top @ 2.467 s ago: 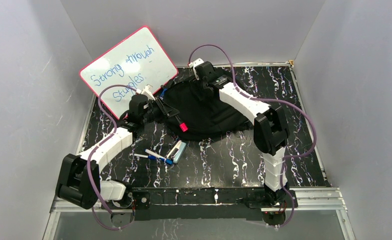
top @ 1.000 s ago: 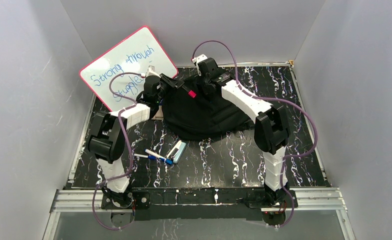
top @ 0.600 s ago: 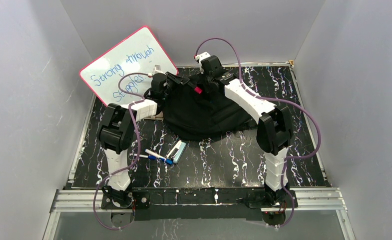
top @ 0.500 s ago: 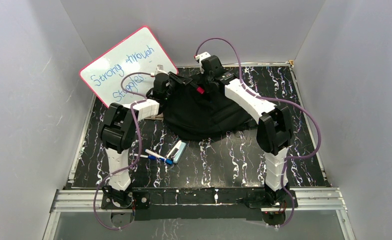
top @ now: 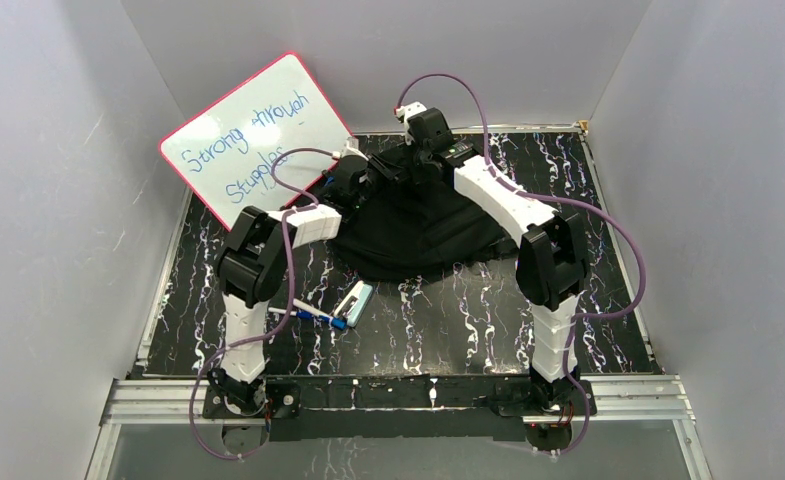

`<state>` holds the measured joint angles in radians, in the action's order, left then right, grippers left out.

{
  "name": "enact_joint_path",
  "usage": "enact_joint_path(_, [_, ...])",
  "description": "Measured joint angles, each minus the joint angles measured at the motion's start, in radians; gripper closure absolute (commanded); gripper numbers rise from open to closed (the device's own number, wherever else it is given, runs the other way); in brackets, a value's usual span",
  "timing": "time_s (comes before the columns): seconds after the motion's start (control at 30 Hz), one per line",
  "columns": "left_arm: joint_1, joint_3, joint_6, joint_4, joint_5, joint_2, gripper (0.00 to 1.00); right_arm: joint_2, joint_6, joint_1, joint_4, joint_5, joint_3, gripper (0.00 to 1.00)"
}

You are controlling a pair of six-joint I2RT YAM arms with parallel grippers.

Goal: Pack the student bag
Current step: Place the stationery in the student bag.

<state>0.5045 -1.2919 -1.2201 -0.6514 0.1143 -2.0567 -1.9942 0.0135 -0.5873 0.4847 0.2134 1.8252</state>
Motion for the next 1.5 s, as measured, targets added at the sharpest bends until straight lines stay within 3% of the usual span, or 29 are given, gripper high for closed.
enact_joint_path(0.3, [0.023, -0.115, 0.006, -0.001, 0.030, -0.109, 1.00, 0.008, 0.010, 0.007, 0.008, -0.023, 0.000, 1.00])
enact_joint_path(0.33, [0.023, -0.131, 0.006, -0.002, 0.035, -0.123, 0.96, 0.008, 0.010, 0.008, 0.008, -0.023, 0.000, 1.00])
enact_joint_path(0.47, [0.023, -0.154, 0.011, -0.002, 0.061, -0.148, 0.63, 0.015, 0.010, 0.011, 0.008, -0.024, -0.001, 1.00])
enact_joint_path(0.6, [0.023, -0.156, 0.024, 0.003, 0.080, -0.148, 0.52, 0.023, 0.010, 0.013, 0.006, -0.026, -0.005, 1.00])
enact_joint_path(0.93, [0.024, -0.133, 0.093, 0.112, 0.074, -0.090, 0.51, 0.053, 0.018, 0.018, -0.019, -0.031, -0.049, 1.00])
enact_joint_path(1.5, [-0.015, 0.157, 0.375, 0.377, -0.050, 0.460, 0.51, 0.068, 0.018, 0.021, -0.019, -0.041, -0.056, 1.00])
